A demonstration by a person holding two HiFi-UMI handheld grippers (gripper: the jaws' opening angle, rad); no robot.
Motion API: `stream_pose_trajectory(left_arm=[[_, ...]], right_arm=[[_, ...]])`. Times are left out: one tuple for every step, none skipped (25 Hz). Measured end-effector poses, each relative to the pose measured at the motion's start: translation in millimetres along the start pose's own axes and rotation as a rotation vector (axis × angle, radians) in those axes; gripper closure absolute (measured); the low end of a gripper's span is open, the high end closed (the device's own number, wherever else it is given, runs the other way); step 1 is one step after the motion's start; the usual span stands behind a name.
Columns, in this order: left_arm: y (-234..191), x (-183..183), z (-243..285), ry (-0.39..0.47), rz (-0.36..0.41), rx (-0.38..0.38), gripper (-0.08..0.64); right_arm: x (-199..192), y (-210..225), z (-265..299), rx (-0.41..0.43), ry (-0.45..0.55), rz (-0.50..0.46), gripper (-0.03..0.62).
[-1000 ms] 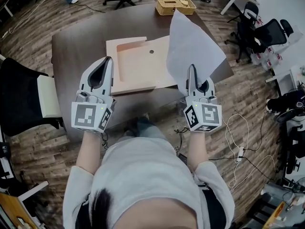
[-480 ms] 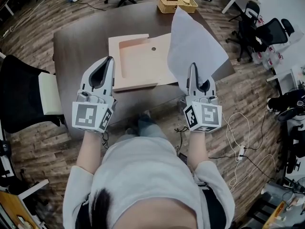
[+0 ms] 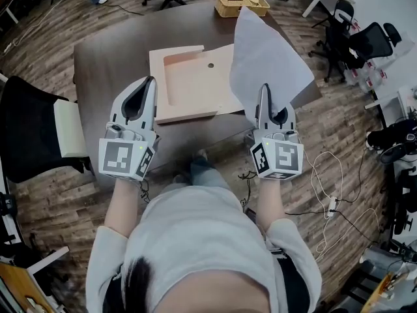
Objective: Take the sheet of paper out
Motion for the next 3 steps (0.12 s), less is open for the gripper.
stream_pose_trajectory(left_arm=[[0.1, 0.2, -0.9, 0.001, 0.0, -0.001, 0.551], [0.2, 0.2, -1.8, 0.002, 0.001, -0.002, 0.551], [0.3, 0.3, -2.6, 0.003, 0.001, -0.003, 0.551]], right_arm=[[0.4, -0.7, -0.6, -0.001, 0.002, 0.0, 0.578], [0.8, -1.4, -1.2, -0.001, 0.004, -0.001, 0.578], [1.1, -2.1, -1.8, -0.002, 0.006, -0.001, 0.578]])
Point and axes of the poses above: the fingertips, and each gripper's own axes: z forward along the fingers, y to its right, x out of its top, the point moved 1 cm from there along -z, backward along the fingers, and after that the axes turned 8 degrees about z, right-handed, at the moved point
